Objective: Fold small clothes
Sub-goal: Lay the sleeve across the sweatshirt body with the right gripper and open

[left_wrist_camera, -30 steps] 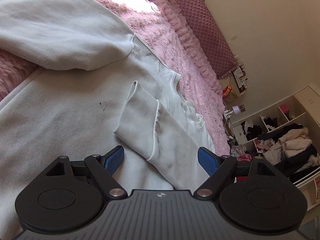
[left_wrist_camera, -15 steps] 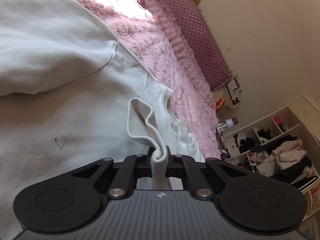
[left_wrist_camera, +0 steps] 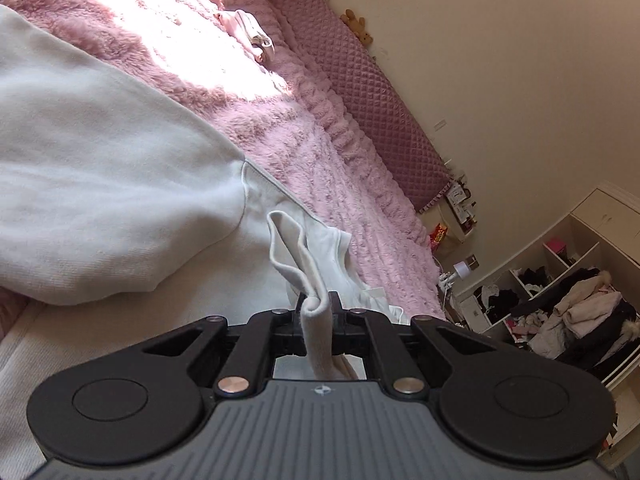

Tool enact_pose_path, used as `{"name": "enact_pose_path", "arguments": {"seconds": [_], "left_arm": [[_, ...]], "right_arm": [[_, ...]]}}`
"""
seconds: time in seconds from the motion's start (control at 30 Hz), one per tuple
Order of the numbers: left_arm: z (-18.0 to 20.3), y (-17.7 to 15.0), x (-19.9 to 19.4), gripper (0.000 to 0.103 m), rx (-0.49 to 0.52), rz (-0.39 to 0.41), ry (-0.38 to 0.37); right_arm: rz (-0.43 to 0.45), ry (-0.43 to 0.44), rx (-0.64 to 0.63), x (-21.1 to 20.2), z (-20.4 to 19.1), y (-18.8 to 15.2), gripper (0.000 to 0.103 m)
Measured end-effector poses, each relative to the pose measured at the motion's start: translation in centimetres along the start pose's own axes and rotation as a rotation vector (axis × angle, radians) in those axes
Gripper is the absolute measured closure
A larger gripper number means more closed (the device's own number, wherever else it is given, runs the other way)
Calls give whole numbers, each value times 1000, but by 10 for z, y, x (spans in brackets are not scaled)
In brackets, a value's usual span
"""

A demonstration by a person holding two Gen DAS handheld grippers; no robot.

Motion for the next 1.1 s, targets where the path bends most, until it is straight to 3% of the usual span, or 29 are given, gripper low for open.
{"name": "enact_pose_path", "arguments": {"seconds": [0.17, 0.23, 0.27, 0.3, 0.33, 0.43, 0.6, 0.67, 0.7, 0.73, 0.77, 0.87, 1.03, 1.1], "left_arm": [[-17, -14, -8, 96, -64, -50, 15], [-17, -8, -8, 93, -72, -55, 3], [-16, -5, -8, 89, -62, -53, 11], [-15, -3, -8, 81, -44, -53, 16], [-12, -1, -7, 74, -29, -52, 22], [-8, 6, 3, 63, -13, -56, 29], [-4, 12, 24, 63, -27, -63, -2], [0, 16, 27, 76, -28, -49, -28], [3, 16, 24, 91, -14, -28, -32], [6, 17, 19, 99, 2, 6, -39], [9, 19, 12, 99, 14, 48, -45], [13, 22, -4, 99, 41, 129, -10], [-11, 11, 20, 99, 33, -47, 111], [-15, 7, 23, 99, 37, -78, 127]], "right_arm": [[-35, -4, -19, -1, -1, -14, 103], [-15, 19, -3, -6, 3, -14, 86], [0, 29, -4, -10, 2, -12, 64], [16, 39, -16, -13, 1, -11, 52], [30, 43, -32, -15, -1, -11, 51], [72, 67, -97, -17, -12, -11, 51], [123, 26, -139, -3, -24, -7, 51], [147, 19, -131, 3, -24, -3, 51], [155, 15, -129, 5, -23, -1, 60], [157, 14, -126, 7, -21, 1, 73], [156, 10, -114, 7, -19, 4, 103], [157, -19, -67, 5, -11, 5, 103], [97, -33, -94, 13, -16, -7, 103], [100, -46, -103, 12, -17, -7, 84]]}}
Point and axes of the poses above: each gripper's, at about its wrist camera, not at the fingertips, and x roughly the way its jaws point, z to its right, y to its top, the point moved 1 cm from there along x, roughly the way its jaws point, and after that the axes turned 15 degrees about x, right-handed, at the moved point
